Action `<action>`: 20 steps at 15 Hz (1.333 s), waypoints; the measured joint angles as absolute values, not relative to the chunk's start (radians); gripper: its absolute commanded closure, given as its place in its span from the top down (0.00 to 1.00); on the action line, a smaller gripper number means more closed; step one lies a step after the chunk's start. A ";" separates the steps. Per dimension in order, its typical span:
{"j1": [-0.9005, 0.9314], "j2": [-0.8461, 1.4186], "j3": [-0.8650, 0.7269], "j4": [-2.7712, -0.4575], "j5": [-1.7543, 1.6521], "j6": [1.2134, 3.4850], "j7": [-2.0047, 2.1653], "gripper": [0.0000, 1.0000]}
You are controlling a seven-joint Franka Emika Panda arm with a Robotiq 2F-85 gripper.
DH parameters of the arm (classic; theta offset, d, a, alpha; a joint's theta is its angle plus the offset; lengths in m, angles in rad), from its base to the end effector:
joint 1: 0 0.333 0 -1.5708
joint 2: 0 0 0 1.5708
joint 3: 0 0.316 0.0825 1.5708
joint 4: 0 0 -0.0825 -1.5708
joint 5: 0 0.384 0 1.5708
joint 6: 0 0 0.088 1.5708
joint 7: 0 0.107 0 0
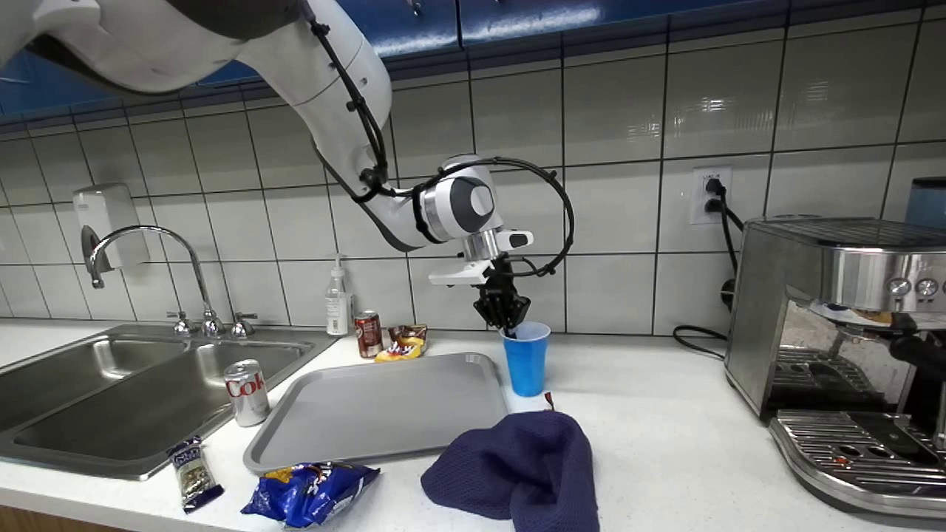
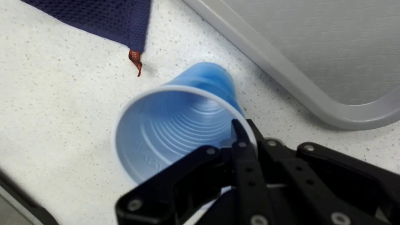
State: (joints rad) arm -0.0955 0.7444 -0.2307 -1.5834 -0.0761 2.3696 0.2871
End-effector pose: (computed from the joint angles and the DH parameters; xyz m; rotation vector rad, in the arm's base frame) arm 0.6746 -0.2045 0.2136 2.8414 -0.7197 0.0781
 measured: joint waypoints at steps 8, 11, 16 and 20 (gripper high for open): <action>-0.103 0.740 -0.231 -1.560 -0.076 2.386 0.278 0.01; -0.101 0.733 -0.228 -1.560 -0.076 2.400 0.259 0.01; -0.091 0.717 -0.209 -1.561 -0.077 2.420 0.231 0.01; -0.077 0.695 -0.189 -1.572 -0.077 2.429 0.205 0.01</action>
State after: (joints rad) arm -0.0774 0.6948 -0.1887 -1.5718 -0.0775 2.4289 0.2046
